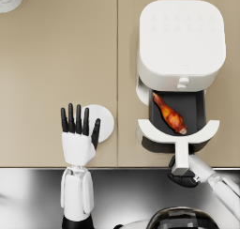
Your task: Pick up the drumstick and place it into the air fryer
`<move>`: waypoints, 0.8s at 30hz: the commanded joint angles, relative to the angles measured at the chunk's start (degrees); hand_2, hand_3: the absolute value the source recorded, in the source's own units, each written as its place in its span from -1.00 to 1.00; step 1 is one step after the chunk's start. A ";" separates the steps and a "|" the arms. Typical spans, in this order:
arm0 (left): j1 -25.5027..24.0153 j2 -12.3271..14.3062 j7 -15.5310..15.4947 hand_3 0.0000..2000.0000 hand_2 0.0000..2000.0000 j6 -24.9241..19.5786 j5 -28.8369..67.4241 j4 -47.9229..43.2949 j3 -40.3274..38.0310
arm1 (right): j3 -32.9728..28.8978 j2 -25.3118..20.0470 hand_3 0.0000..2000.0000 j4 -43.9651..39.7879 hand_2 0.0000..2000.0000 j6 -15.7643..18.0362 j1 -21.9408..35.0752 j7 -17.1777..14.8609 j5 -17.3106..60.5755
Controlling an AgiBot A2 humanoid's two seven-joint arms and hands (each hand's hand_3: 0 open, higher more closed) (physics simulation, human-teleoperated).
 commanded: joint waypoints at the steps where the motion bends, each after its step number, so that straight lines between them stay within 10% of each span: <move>1: -1.10 0.34 0.00 -1.00 -1.00 0.00 0.00 -0.14 -4.20 | 1.83 -21.26 1.00 2.70 1.00 0.47 6.52 0.05 0.01; 11: -1.65 -0.02 0.00 -1.00 -1.00 0.01 0.00 1.89 -3.59 | 2.11 -24.98 1.00 -8.89 1.00 2.98 15.28 0.20 0.10; 19: -1.72 -0.31 0.00 -1.00 -1.00 0.01 0.00 1.45 -3.08 | 2.18 -28.41 1.00 -21.08 1.00 12.03 24.15 0.43 0.02; 24: -2.43 -0.27 0.00 -1.00 -1.00 0.01 0.00 1.82 -3.33 | 2.33 -30.79 1.00 -26.91 1.00 10.21 27.39 0.08 0.14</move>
